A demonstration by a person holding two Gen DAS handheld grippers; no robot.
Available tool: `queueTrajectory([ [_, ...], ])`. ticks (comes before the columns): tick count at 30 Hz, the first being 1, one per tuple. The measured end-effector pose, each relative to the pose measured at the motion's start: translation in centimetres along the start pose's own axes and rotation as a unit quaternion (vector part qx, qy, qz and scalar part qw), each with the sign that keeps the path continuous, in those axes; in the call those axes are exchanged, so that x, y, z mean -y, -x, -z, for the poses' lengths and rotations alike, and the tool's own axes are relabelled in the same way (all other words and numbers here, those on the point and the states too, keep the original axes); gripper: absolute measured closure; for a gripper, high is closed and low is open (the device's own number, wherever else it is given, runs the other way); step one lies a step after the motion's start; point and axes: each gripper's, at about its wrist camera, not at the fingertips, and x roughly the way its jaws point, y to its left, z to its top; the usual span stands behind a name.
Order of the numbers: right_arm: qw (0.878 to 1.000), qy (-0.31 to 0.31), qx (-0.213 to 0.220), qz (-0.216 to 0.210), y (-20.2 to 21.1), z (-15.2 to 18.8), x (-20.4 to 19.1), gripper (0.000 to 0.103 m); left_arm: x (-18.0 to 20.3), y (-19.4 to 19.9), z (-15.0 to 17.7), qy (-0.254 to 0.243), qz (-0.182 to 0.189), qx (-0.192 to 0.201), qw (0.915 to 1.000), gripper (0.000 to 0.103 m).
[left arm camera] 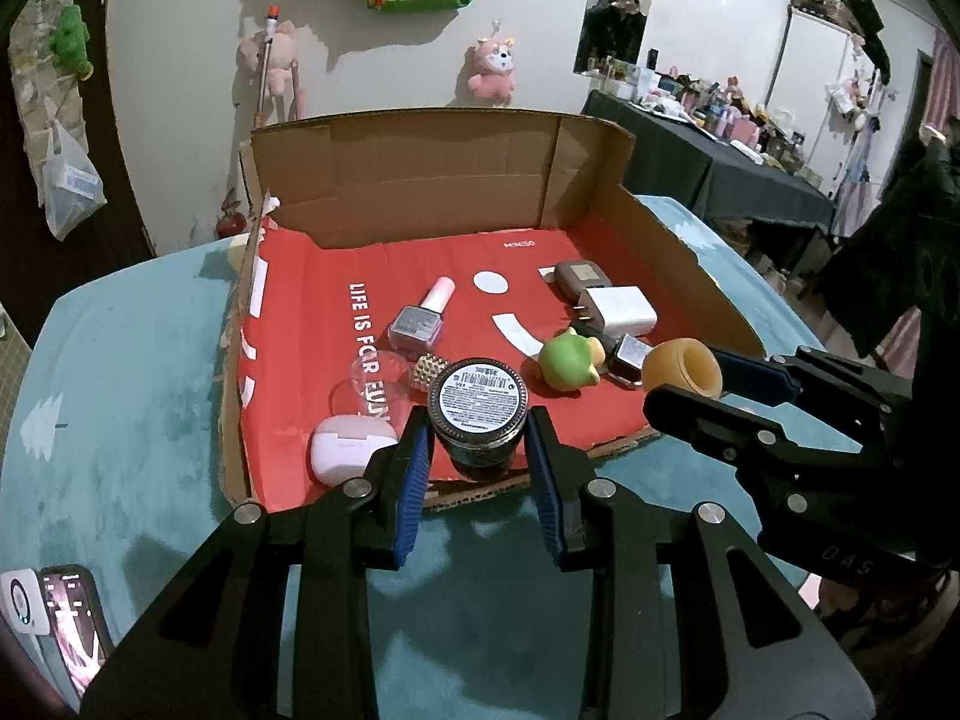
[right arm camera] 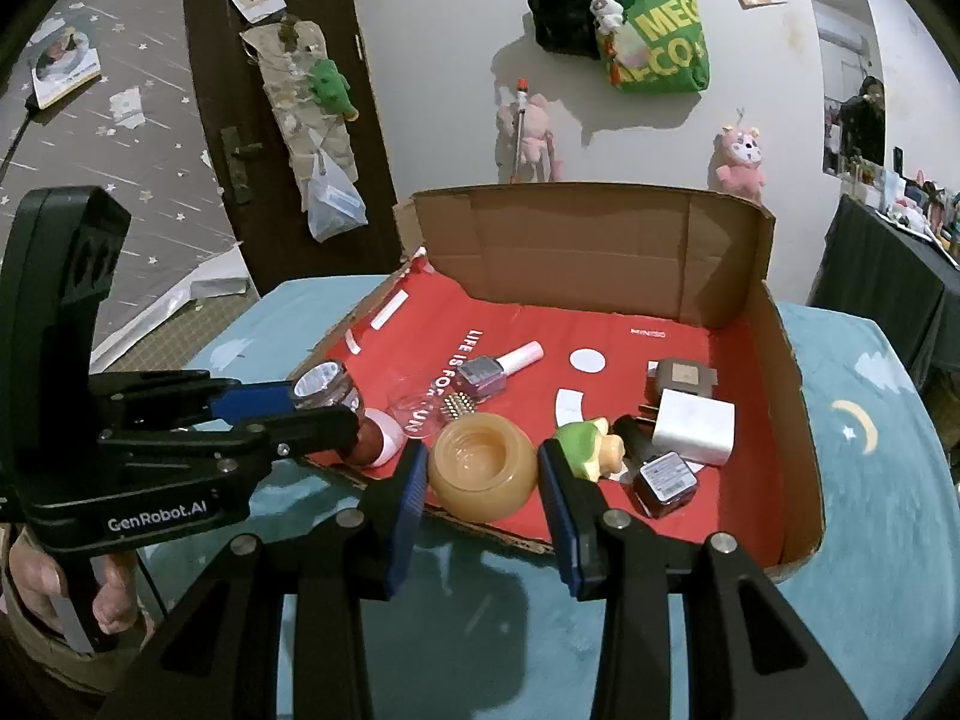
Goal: Organize rigid objects
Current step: 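Carry the glitter jar with the left gripper while the right carries the amber cup into the box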
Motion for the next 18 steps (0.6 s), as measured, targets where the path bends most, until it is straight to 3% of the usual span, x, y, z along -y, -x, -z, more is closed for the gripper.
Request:
queueTrajectory([
  [18,0.998,-0.025,-0.058,-0.005,-4.5,0.7,2.2,0.063,-0.7,-5.8,0.2,0.007,0.027,-0.072,0.9970,0.073],
])
